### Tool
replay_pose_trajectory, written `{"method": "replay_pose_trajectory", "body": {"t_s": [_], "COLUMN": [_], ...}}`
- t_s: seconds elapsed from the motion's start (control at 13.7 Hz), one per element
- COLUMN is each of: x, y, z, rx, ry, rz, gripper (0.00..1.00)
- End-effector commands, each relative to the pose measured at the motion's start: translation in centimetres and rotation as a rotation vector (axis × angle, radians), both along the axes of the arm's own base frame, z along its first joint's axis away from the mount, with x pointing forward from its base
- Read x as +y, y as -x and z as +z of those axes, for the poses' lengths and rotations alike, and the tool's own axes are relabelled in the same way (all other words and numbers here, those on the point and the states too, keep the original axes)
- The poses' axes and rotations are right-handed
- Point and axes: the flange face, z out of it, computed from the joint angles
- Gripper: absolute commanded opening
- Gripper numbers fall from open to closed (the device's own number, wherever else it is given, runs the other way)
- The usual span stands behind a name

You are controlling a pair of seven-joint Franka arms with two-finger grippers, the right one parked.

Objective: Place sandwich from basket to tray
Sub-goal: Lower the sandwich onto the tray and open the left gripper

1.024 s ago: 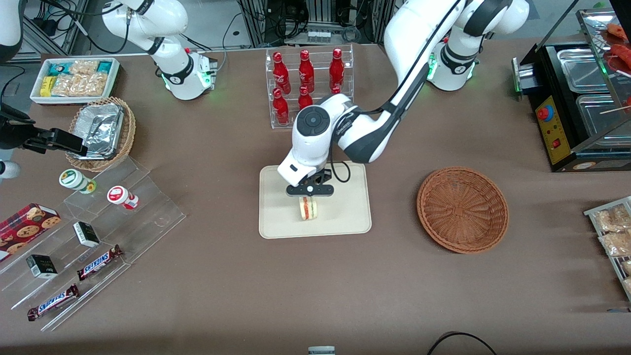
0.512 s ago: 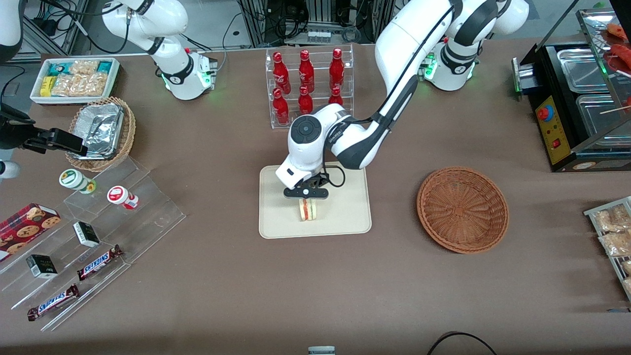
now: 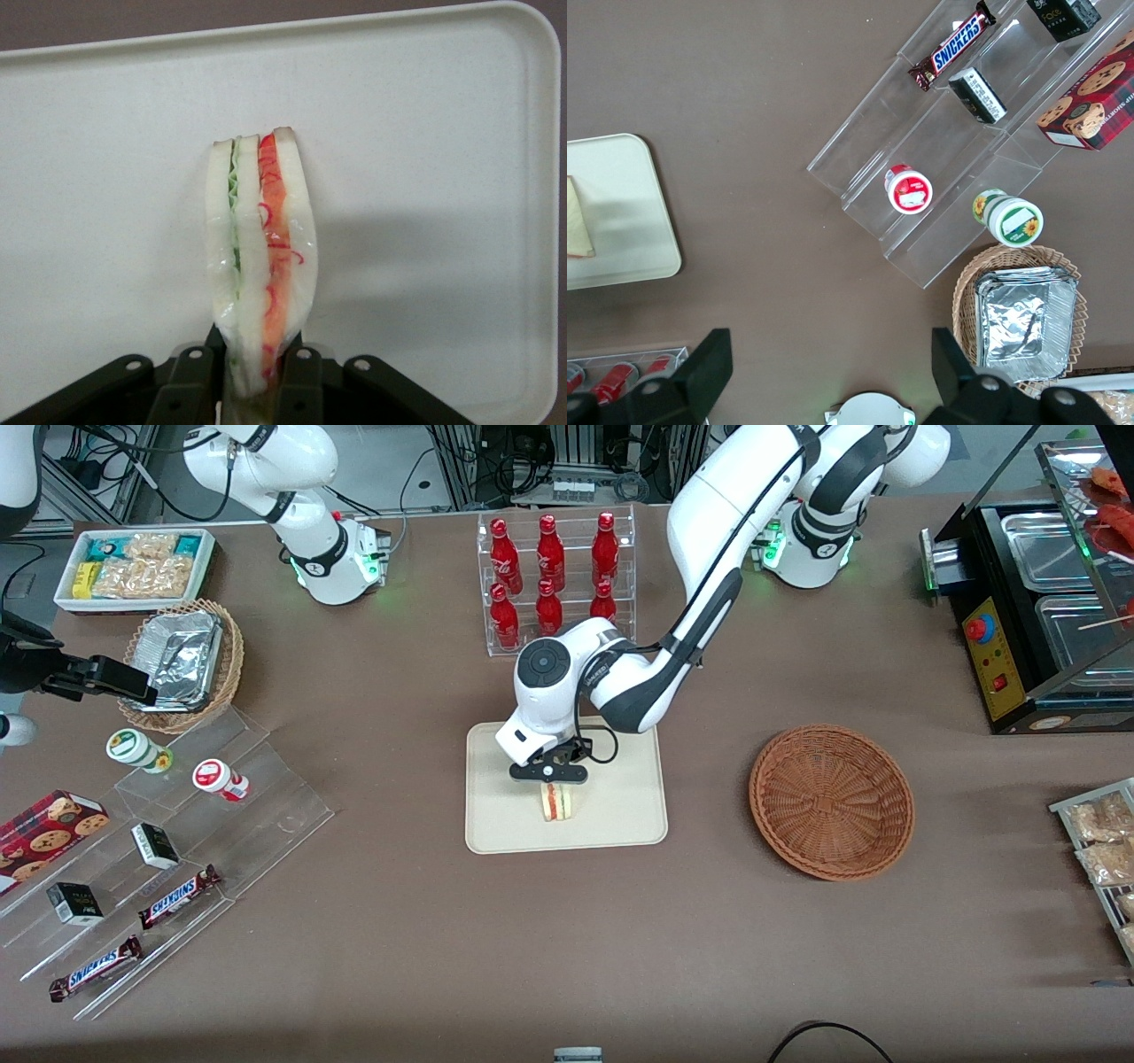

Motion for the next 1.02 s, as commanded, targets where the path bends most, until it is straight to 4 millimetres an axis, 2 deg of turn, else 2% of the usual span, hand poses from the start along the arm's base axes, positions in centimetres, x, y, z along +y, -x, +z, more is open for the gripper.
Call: {"method": "replay_pose_trajectory", "body": {"t_s": [0.0,0.15,0.29,0.59,0.8,0.88,0.95], "x": [-0.3,-0.1,0.3,2.6,7.5,9.3,11.9], "y": [-0.2,-0.6,-0.9,-2.7,-4.7,-4.6,-4.8], "z": [1.1,2.1,4.7,12.8,19.6,21.8,23.8], "rx": [-0.025,-0.028,-0.03,-0.077,-0.079,-0.062,-0.056], "ry": [-0.007,-0.006,-0.005,0.035,0.039,0.043,0.053], "rz": [0.008,0.017,0.036,0.189,0.291,0.313,0.344], "gripper": [0.99,0.99,0.99,0.99,0.99,0.99,0.99]}}
